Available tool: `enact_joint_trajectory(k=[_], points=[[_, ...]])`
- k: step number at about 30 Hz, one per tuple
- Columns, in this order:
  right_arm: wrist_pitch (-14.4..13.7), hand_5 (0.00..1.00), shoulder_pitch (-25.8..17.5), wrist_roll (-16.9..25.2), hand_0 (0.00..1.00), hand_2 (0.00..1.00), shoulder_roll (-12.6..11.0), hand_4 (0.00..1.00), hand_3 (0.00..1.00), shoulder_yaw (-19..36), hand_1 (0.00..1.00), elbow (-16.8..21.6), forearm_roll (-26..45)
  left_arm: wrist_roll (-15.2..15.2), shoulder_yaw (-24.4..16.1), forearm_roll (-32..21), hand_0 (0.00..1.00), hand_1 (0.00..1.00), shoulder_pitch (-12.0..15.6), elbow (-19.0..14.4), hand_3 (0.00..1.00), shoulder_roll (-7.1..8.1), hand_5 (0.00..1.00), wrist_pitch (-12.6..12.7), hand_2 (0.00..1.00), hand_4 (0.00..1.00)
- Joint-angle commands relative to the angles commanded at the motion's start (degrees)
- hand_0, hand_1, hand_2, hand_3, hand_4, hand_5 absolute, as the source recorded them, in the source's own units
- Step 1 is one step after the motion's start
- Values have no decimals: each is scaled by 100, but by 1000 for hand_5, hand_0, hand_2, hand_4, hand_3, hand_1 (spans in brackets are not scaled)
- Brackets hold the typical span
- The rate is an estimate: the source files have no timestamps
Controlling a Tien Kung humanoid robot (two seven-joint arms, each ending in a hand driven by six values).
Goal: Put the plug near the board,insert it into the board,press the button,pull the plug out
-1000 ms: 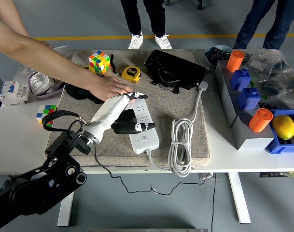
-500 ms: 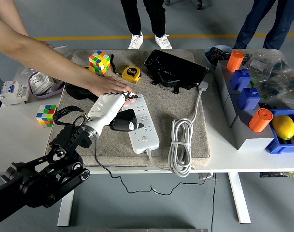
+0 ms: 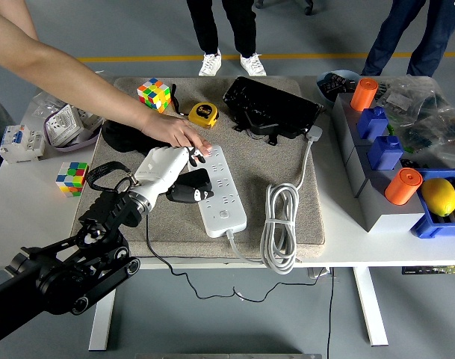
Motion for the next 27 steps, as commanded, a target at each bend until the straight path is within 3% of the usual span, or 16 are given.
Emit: enact_joint_trajectory(k=[10, 11, 15, 16, 22, 23, 27], points=[[-2, 218, 0, 3, 607, 565, 12, 707, 541, 27, 612, -4, -6, 79, 84, 8, 486, 573, -108, 176, 575, -39, 371, -70, 559, 847], [-3, 218, 2, 5, 607, 565, 14, 708, 541, 35, 613, -4, -5, 90, 94, 21, 429, 524, -111, 190, 552, -41, 261, -83, 534, 813], [-3, 218, 2, 6, 607, 565, 20, 708, 541, 45, 613, -3, -9, 104, 117, 43, 429, 524, -119, 233, 552, -50, 261, -70, 534, 813], [-3, 218, 2, 7, 607, 565, 20, 708, 541, 45, 613, -2, -9, 114, 118, 43, 352, 480, -118, 236, 537, -49, 170, -72, 481, 764], [-6, 216, -4, 12, 607, 565, 26, 707, 541, 48, 613, -2, -12, 72, 122, 61, 352, 480, -109, 238, 537, -39, 170, 17, 481, 764], [-6, 214, -2, 12, 607, 565, 27, 705, 541, 45, 613, -3, -12, 56, 126, 67, 286, 415, -109, 240, 529, -39, 95, 42, 370, 738], [-5, 214, 5, 10, 607, 565, 34, 705, 541, 54, 613, -2, -14, -17, 145, 74, 286, 415, -115, 264, 529, -44, 95, 102, 370, 738]])
